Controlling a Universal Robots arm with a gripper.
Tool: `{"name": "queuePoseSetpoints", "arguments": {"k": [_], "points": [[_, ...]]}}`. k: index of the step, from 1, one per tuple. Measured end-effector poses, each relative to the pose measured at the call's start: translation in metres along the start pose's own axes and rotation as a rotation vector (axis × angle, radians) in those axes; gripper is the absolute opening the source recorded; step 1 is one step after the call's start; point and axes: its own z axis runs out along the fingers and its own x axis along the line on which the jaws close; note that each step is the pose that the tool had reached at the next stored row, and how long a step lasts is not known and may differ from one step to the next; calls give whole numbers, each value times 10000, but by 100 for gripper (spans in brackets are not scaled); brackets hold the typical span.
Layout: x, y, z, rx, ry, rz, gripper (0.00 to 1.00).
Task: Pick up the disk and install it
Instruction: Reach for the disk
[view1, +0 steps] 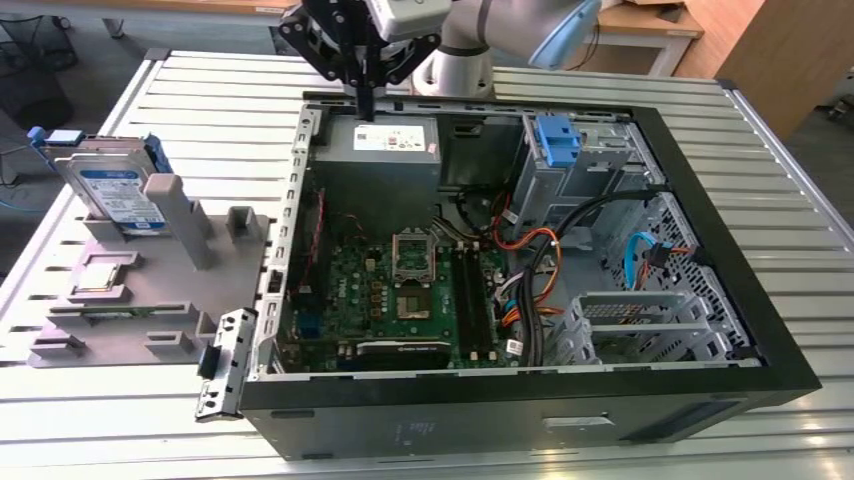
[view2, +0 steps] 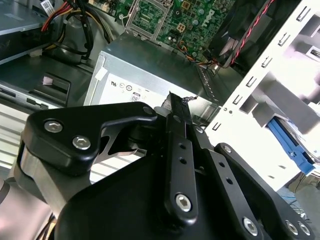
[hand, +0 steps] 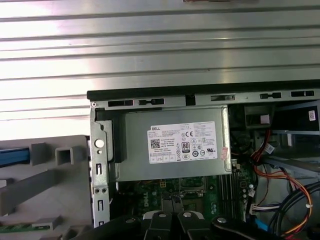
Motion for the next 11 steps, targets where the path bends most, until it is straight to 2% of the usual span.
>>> {"name": "queuePoseSetpoints", "arguments": {"k": [7, 11], "points": [[51, -4, -1, -1, 1, 0, 11], [110, -8, 0, -13, 1, 1, 11]]}}
